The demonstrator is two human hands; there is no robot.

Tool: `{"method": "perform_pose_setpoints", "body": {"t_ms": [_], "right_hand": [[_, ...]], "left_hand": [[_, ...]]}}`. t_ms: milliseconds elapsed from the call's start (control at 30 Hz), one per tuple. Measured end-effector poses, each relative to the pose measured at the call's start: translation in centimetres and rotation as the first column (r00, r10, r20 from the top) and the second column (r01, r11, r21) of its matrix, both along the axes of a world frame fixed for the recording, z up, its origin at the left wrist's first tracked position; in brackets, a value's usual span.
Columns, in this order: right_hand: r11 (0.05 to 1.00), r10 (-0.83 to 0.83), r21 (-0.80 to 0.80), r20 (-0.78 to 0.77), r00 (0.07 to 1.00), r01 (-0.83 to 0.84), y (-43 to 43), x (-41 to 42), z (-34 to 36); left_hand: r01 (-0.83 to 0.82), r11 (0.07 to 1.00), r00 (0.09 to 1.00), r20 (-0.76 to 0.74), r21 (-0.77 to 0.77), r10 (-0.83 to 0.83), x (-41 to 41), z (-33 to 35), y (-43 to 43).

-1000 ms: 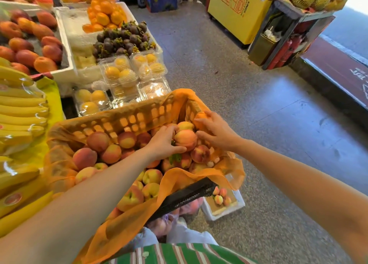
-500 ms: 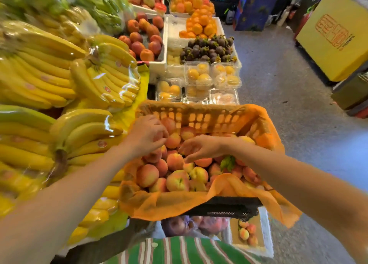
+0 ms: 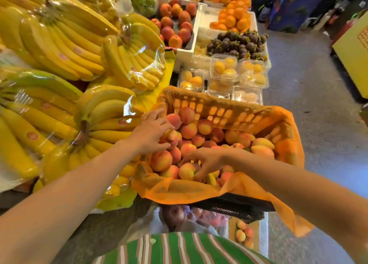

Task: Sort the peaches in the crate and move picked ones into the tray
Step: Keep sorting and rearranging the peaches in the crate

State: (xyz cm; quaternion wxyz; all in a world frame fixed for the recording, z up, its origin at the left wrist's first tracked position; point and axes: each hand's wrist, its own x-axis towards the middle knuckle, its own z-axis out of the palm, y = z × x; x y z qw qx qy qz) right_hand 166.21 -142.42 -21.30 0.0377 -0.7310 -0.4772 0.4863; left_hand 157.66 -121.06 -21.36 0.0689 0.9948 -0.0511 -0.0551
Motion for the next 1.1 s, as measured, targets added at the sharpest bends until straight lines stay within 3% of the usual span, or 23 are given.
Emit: {"method": "perform_pose_setpoints", "body": {"t_ms": [133,333,433,500,533,567,633,667,733,800,867,900,967,1033,1100], "right_hand": [[0.951,-0.306,-0.012,-0.151,0.94,0.308,-1.6,1.8,1.1],[0.698,-0.658,-0.06,-0.448,0.606,0.714,-4.7,4.3,2.3],[0.621,-0.706,-0.098,-0.5,0.501,0.778,-5.7,5.0,3.4],[0.566,-0.724,-0.074,-0.522,0.451,0.821,-6.2,5.7,4.3],[0.533,-0.728,-0.066,-0.543,0.418,0.843,-6.6,5.9,4.8],[0.49,-0.737,-0.067,-0.564,0.372,0.869,-6.9,6.3,5.0],[0.396,-0.756,-0.093,-0.598,0.267,0.913,-7.8,6.9,5.4],[0.357,-0.755,-0.111,-0.618,0.216,0.928,-8.3,7.0,5.5],[0.295,-0.734,-0.136,-0.666,0.134,0.946,-9.1,7.2,5.8],[0.26,-0.699,-0.17,-0.712,0.064,0.951,-9.8,7.1,5.9],[0.242,-0.687,-0.168,-0.725,0.046,0.956,-10.4,7.0,5.8],[0.228,-0.693,-0.156,-0.719,0.048,0.961,-10.8,7.0,5.5],[0.203,-0.716,-0.093,-0.693,0.083,0.975,-11.3,7.1,5.4],[0.207,-0.758,0.058,-0.621,0.198,0.977,-11.7,7.4,5.3],[0.216,-0.842,0.244,-0.443,0.307,0.945,-12.1,8.0,5.5]], "left_hand": [[0.112,0.958,0.986,-0.149,0.264,-0.075,1.5,1.7,-1.7],[0.218,0.909,0.959,-0.251,0.355,-0.132,3.7,1.8,-2.0],[0.166,0.964,0.968,-0.222,0.207,-0.119,4.3,1.6,-1.5],[-0.023,0.991,0.981,-0.192,-0.133,-0.003,4.7,2.1,-1.6],[-0.134,0.93,0.973,-0.221,-0.344,0.058,4.9,2.5,-1.9],[-0.247,0.804,0.951,-0.293,-0.541,0.095,5.3,3.0,-2.5],[-0.456,0.438,0.871,-0.489,-0.774,0.042,6.2,3.6,-3.5],[-0.525,0.281,0.833,-0.553,-0.803,-0.027,6.6,3.8,-3.9],[-0.585,0.052,0.795,-0.584,-0.81,-0.165,7.2,3.9,-4.6],[-0.633,-0.101,0.765,-0.6,-0.768,-0.232,7.9,4.0,-5.1],[-0.662,-0.197,0.744,-0.605,-0.723,-0.283,8.6,4.0,-5.8],[-0.667,-0.206,0.739,-0.602,-0.716,-0.303,8.9,4.0,-6.1],[-0.625,-0.097,0.762,-0.577,-0.775,-0.294,9.4,3.9,-6.6],[-0.561,0.039,0.803,-0.555,-0.827,-0.219,9.8,4.0,-7.1],[-0.532,0.113,0.825,-0.544,-0.839,-0.152,10.3,3.6,-7.3]]}}
